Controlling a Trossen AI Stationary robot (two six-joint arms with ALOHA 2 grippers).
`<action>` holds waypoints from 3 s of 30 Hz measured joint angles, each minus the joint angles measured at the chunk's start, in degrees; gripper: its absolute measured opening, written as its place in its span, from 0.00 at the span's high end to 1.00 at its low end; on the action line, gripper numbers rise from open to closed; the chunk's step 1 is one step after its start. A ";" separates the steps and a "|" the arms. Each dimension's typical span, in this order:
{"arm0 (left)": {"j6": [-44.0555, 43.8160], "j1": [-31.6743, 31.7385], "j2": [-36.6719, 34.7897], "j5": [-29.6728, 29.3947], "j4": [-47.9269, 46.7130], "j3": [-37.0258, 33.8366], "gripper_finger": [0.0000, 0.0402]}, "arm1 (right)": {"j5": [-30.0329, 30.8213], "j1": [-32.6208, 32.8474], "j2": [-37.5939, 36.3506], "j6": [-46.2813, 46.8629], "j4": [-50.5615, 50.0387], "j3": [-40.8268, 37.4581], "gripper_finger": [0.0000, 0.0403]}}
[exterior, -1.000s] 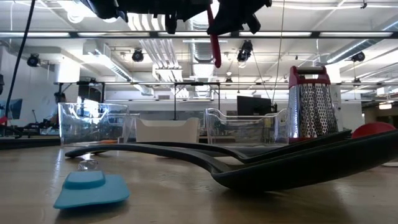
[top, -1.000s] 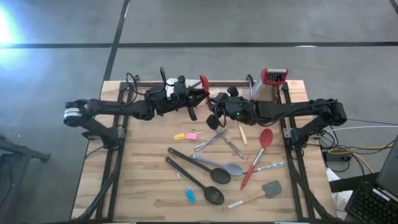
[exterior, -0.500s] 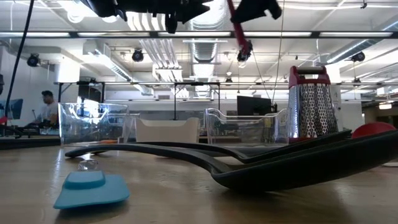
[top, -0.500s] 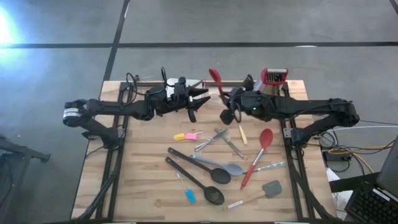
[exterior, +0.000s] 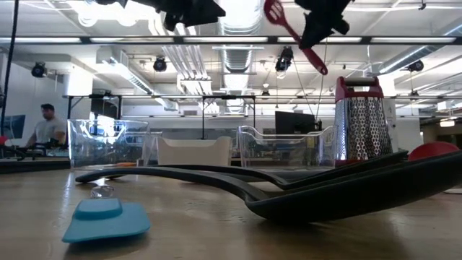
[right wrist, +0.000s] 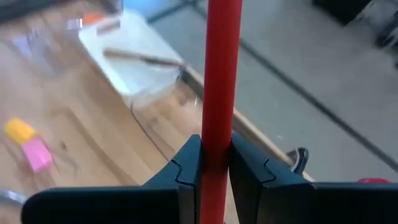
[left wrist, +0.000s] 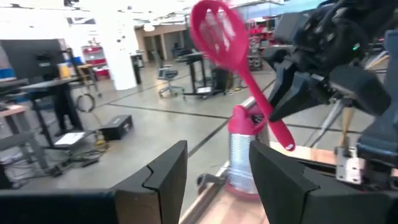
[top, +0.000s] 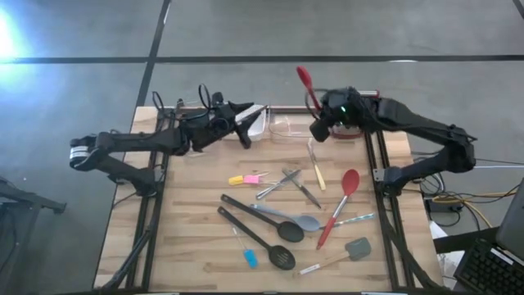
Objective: Pick & Place Kitchen Items
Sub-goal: Put the red slotted spoon into the right transparent bin, then put the top silver knife into the white bin
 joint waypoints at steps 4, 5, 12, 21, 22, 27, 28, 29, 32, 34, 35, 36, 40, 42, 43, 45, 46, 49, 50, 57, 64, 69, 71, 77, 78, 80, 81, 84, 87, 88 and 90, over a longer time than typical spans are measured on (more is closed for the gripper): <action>1.19 0.00 -1.35 -1.02 -0.92 -0.51 0.56 | -4.45 -4.73 7.18 -3.18 -9.39 8.11 0.89; 1.35 0.00 -1.60 -1.30 -1.19 -0.54 0.56 | -4.73 -5.61 9.20 -3.60 -12.85 10.30 0.89; 2.39 -0.02 -3.12 -4.28 -4.60 -0.58 0.56 | -5.00 -10.09 22.38 -7.69 -31.10 22.35 0.89; 4.28 -0.02 -6.49 -4.31 -7.49 -0.58 0.56 | -8.03 -12.70 34.13 -12.82 -35.89 30.41 0.89; 4.30 -0.02 -6.96 -4.31 -8.05 -0.58 0.56 | -9.10 -12.81 35.47 -13.18 -35.98 31.03 0.89; 4.30 -0.02 -9.22 -4.46 -11.91 -0.58 0.56 | -9.96 -13.47 40.16 -14.16 -37.78 32.82 0.89; 4.28 -0.02 -9.65 -4.51 -12.60 -0.58 0.56 | -9.99 -13.69 40.97 -14.47 -37.63 32.77 0.89; 4.30 -0.02 -9.89 -4.58 -13.04 -0.58 0.56 | -10.34 -13.87 41.73 -14.59 -37.60 32.60 0.89; 4.27 -0.02 -10.60 -4.90 -14.71 -0.58 0.56 | -12.70 -14.61 43.67 -15.72 -37.65 31.89 0.89; 4.27 -0.01 -10.92 -4.91 -15.42 -0.58 0.56 | -12.77 -14.97 44.72 -16.26 -37.66 31.75 0.89; 4.25 -0.02 -11.02 -4.92 -15.90 -0.58 0.56 | -12.83 -15.13 45.29 -16.56 -37.64 31.75 0.89; 4.25 -0.02 -11.09 -4.92 -16.03 -0.58 0.56 | -12.75 -15.35 45.79 -16.88 -37.64 31.75 0.89; 4.23 -0.02 -11.28 -4.92 -16.81 -0.58 0.56 | -12.47 -15.85 47.26 -17.67 -37.63 31.70 0.89; 4.23 -0.02 -11.37 -4.92 -17.14 -0.58 0.56 | -12.47 -16.12 47.86 -17.95 -37.64 31.62 0.89; 4.17 -0.02 -11.38 -4.92 -17.13 -0.58 0.56 | -12.47 -16.28 48.11 -17.96 -37.62 31.61 0.89; 4.14 -0.02 -11.41 -4.92 -17.27 -0.58 0.56 | -12.47 -16.72 48.47 -17.90 -37.60 31.49 0.89; 4.14 -0.01 -11.41 -4.92 -17.31 -0.58 0.56 | -12.47 -16.87 48.72 -17.92 -37.63 31.47 0.89; 4.10 -0.02 -11.41 -4.92 -17.72 -0.58 0.56 | -12.43 -17.24 49.04 -17.95 -37.62 31.35 0.89; 4.10 -0.02 -11.41 -4.92 -17.92 -0.58 0.56 | -12.43 -17.27 49.15 -18.07 -37.63 31.28 0.89; 4.03 -0.01 -11.41 -4.92 -18.06 -0.58 0.56 | -12.45 -17.31 49.95 -19.23 -37.60 30.96 0.87; 4.01 -0.02 -11.41 -4.92 -18.07 -0.58 0.56 | -12.43 -17.31 50.04 -19.45 -36.93 30.19 0.78; 4.01 -0.02 -11.41 -4.92 -18.06 -0.58 0.56 | -12.41 -17.33 50.04 -20.02 -36.56 29.35 0.81; 4.01 0.00 -11.41 -4.92 -18.05 -0.58 0.56 | -12.40 -17.31 49.96 -20.51 -36.52 29.26 0.83; 4.01 -0.01 -11.41 -4.92 -18.04 -0.58 0.56 | -12.40 -17.18 47.50 -20.83 -34.65 32.02 0.87; 4.01 -0.02 -11.41 -4.92 -18.04 -0.58 0.56 | -12.40 -17.11 46.93 -20.93 -33.94 32.59 0.88; 4.01 -0.02 -11.42 -4.92 -18.15 -0.58 0.56 | -12.38 -17.07 45.66 -20.93 -33.00 33.68 0.89; 4.01 -0.04 -11.44 -4.91 -18.35 -0.58 0.56 | -12.38 -16.87 44.92 -20.83 -32.89 34.21 0.89; 3.97 -0.04 -11.50 -4.90 -19.86 -0.58 0.56 | -12.40 -15.90 41.57 -20.45 -32.62 35.16 0.90; 4.00 -0.04 -11.50 -4.90 -21.60 -0.58 0.56 | -12.47 -14.10 37.40 -20.09 -32.44 34.99 0.91; 3.98 -0.04 -11.50 -4.90 -22.08 -0.58 0.56 | -12.47 -13.33 35.84 -19.43 -32.46 34.69 0.91; 3.90 -0.04 -11.50 -4.90 -23.02 -0.58 0.56 | -12.53 -11.47 32.73 -17.47 -32.46 33.91 0.91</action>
